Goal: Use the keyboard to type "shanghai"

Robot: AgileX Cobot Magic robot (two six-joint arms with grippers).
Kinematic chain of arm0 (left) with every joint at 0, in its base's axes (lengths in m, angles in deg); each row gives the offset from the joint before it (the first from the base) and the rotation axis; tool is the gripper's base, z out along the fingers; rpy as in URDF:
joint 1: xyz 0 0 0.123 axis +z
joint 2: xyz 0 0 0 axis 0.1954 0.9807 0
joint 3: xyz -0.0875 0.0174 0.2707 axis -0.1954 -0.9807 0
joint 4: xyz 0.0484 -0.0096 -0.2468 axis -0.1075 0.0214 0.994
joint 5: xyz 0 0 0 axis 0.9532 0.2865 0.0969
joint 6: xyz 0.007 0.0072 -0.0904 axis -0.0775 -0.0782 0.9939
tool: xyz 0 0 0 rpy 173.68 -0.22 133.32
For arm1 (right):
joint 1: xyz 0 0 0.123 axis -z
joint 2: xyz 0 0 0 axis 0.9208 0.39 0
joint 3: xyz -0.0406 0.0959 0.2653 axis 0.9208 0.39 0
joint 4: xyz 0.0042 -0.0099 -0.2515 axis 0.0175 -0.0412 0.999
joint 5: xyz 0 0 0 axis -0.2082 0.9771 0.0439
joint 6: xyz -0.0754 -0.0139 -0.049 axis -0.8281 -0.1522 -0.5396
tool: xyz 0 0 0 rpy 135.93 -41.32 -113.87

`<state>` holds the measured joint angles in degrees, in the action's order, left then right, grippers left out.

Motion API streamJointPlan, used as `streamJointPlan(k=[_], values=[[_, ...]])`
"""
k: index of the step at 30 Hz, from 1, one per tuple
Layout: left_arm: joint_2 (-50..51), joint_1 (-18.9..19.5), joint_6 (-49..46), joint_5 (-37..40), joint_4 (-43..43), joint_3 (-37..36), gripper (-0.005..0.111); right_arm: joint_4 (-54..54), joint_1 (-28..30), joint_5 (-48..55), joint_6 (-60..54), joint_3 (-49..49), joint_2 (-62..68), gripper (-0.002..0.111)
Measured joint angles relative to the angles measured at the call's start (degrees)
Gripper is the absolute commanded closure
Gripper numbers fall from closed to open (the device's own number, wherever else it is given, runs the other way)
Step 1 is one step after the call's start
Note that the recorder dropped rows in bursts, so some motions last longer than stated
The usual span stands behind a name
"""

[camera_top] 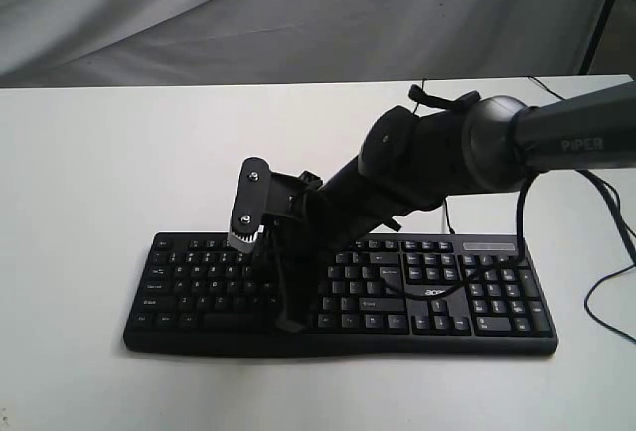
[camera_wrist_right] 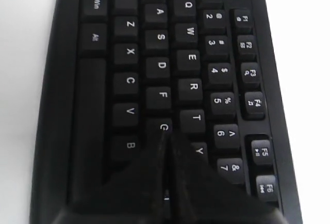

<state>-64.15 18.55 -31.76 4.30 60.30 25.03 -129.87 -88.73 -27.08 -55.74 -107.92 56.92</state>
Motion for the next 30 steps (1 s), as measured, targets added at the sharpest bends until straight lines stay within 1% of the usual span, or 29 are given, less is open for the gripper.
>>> streamJointPlan(k=[11, 30], values=[[0.00, 0.00, 0.00, 0.00, 0.00, 0.00, 0.106, 1.57, 0.09, 0.00, 1.16, 0.00, 0.00, 0.108], [0.00, 0.00, 0.00, 0.00, 0.00, 0.00, 0.106, 0.11, 0.09, -0.38, 1.15, 0.00, 0.77, 0.108]])
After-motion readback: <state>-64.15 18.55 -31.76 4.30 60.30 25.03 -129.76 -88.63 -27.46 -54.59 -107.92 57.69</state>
